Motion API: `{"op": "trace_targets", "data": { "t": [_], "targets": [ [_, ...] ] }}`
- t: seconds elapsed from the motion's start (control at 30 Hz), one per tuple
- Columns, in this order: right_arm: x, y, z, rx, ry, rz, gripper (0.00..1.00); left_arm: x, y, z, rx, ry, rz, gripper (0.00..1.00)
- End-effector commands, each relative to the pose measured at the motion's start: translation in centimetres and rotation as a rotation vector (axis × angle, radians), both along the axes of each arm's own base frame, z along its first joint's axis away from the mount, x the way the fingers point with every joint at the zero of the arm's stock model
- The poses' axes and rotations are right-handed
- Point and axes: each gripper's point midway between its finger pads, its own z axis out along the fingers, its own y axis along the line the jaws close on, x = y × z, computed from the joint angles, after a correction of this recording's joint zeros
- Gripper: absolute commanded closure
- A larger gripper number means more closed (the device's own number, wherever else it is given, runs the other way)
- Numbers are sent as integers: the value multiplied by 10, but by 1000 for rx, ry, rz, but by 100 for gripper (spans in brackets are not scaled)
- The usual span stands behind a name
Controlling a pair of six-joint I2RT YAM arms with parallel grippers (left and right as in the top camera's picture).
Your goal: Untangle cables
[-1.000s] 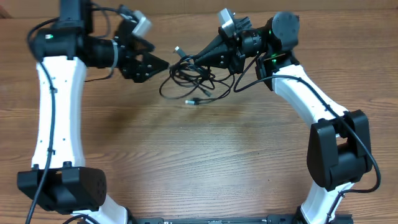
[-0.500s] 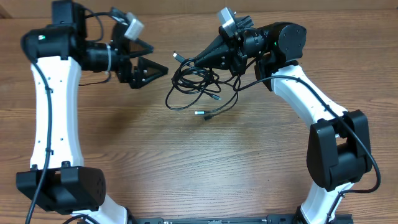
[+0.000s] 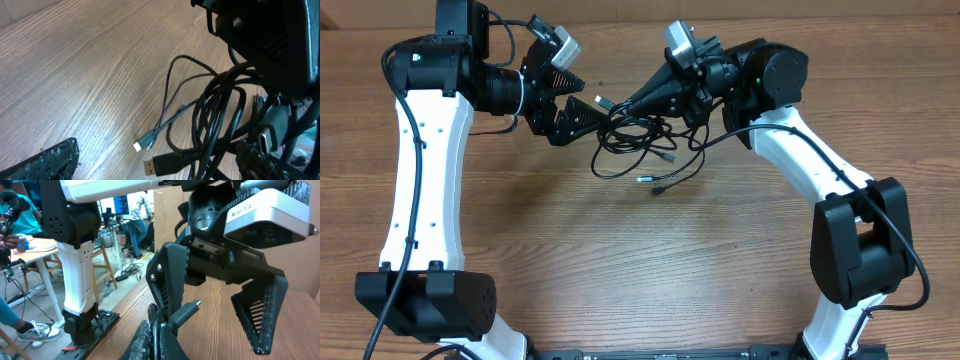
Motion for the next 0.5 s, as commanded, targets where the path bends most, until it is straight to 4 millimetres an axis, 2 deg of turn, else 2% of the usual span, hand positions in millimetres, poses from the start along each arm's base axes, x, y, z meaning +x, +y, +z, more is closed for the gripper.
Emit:
{"op": "trace_targets", "data": {
  "t": [0.0, 0.03, 0.13, 0.17, 0.23, 0.3, 0.4, 0.47],
  "targets": [
    [-7, 1, 6, -14, -27, 27, 96, 0, -2, -2, 0, 21, 3, 0],
    [-7, 1, 7, -12, -27, 26, 96, -1, -2, -2, 0, 25, 2, 1],
    [-6, 1, 8, -7, -24, 21, 96, -4, -2, -3, 0, 48, 1, 13],
    [-6, 1, 8, -5, -23, 19, 96, -6, -2, -4, 0, 57, 1, 22],
    [-4, 2, 10, 6, -19, 8, 96, -10, -2, -5, 1, 79, 1, 48],
    [0, 2, 15, 30, -11, -16, 96, -14, -4, -6, 2, 100, -4, 62],
    [6, 4, 22, 69, 2, -51, 96, -18, -6, -7, 7, 117, -9, 62],
    [8, 4, 25, 82, 11, -64, 96, -20, -9, -7, 6, 122, -18, 53]
  ]
}}
